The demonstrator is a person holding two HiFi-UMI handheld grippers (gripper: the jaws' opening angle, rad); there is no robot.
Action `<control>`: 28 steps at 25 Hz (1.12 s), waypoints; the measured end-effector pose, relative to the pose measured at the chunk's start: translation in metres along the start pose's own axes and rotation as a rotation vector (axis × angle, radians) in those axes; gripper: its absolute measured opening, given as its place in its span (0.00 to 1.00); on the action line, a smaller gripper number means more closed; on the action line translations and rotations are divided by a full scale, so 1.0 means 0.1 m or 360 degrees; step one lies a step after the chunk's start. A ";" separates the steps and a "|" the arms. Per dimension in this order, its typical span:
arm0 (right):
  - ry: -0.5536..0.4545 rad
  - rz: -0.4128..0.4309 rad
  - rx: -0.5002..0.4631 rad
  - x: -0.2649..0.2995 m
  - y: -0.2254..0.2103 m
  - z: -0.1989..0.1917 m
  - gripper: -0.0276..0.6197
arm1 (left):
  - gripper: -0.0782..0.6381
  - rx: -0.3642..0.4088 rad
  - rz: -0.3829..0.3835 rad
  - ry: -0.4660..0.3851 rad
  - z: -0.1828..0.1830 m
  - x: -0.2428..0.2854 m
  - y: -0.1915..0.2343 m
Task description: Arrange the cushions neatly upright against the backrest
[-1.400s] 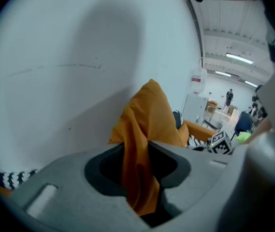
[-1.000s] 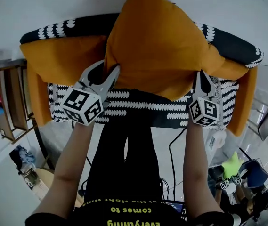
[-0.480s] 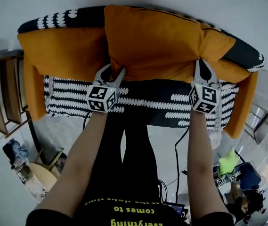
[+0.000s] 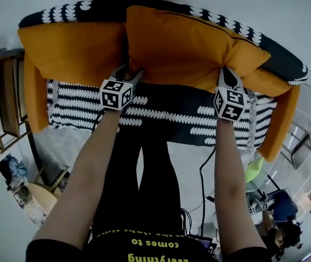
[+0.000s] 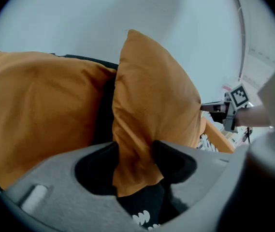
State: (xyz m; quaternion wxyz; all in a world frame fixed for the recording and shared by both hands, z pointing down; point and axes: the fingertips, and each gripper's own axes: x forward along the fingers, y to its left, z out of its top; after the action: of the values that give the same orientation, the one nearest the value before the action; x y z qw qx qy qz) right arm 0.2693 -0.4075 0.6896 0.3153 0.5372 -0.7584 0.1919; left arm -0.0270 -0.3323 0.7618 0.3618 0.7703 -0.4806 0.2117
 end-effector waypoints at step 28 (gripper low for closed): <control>-0.0146 0.0142 0.0106 -0.49 0.24 0.02 0.40 | 0.45 0.0642 -0.0203 -0.0123 1.10 0.06 -0.58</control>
State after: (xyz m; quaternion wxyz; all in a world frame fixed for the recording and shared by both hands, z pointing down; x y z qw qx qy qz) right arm 0.2577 -0.3664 0.6560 0.2531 0.5212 -0.7886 0.2060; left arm 0.0251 -0.4036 0.6743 0.1944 0.8634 -0.3924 0.2507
